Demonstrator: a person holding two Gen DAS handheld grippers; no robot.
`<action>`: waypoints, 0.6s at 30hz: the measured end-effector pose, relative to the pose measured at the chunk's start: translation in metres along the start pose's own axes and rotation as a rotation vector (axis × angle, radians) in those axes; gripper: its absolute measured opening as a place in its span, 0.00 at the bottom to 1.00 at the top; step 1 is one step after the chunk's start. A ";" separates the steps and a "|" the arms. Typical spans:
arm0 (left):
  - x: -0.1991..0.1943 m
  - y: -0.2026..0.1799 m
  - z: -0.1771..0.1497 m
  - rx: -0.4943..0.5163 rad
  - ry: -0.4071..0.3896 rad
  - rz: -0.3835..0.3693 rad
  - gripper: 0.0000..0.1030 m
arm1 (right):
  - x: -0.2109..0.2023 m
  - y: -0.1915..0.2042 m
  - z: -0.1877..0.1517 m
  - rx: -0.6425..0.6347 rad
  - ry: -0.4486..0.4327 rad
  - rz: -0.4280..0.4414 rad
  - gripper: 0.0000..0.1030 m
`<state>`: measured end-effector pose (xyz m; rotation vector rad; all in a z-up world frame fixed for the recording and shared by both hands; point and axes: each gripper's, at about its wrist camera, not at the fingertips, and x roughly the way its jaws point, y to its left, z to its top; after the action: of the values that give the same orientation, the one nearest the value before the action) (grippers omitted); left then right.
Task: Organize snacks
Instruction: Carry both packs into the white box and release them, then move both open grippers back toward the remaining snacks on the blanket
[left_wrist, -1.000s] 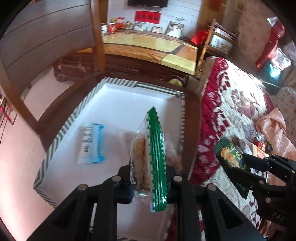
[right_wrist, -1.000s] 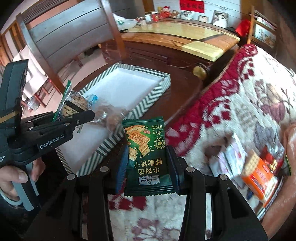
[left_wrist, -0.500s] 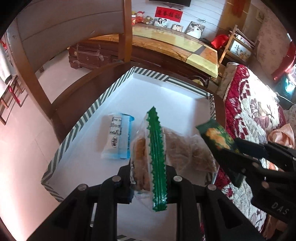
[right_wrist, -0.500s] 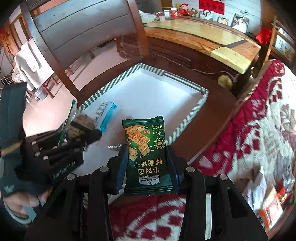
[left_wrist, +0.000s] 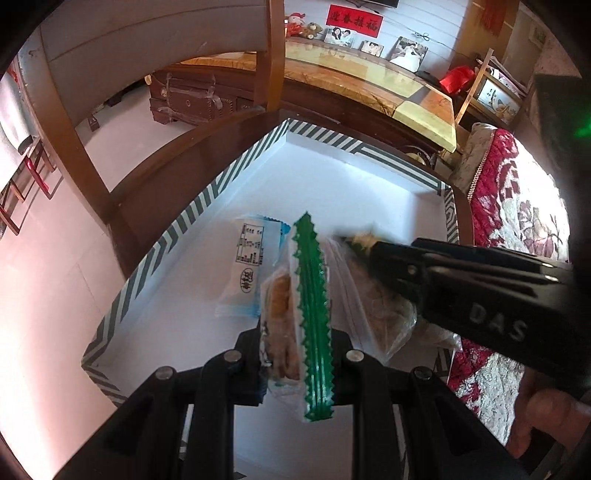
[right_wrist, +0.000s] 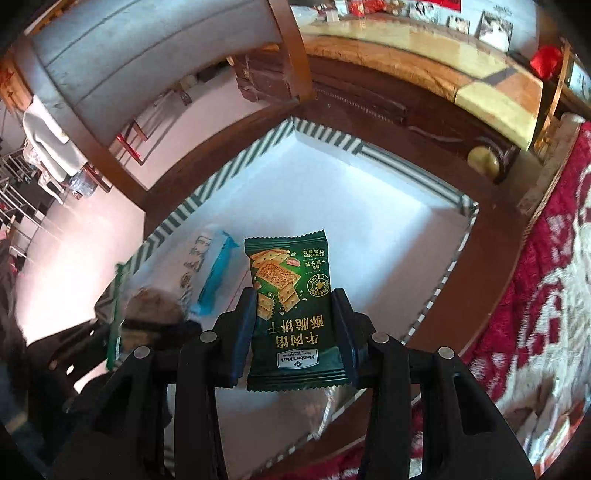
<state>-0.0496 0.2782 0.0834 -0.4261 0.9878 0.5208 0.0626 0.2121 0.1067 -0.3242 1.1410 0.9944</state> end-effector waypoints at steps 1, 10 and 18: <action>0.001 0.000 0.000 -0.002 0.002 0.005 0.22 | 0.004 -0.002 0.001 0.013 0.007 0.008 0.39; 0.003 0.001 0.000 -0.009 0.010 0.034 0.65 | 0.003 -0.006 -0.006 0.091 -0.008 0.050 0.46; -0.003 -0.005 -0.001 0.012 -0.030 0.044 0.79 | -0.031 -0.012 -0.030 0.114 -0.070 0.066 0.51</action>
<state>-0.0492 0.2729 0.0858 -0.3856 0.9728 0.5588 0.0521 0.1703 0.1179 -0.1596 1.1454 0.9869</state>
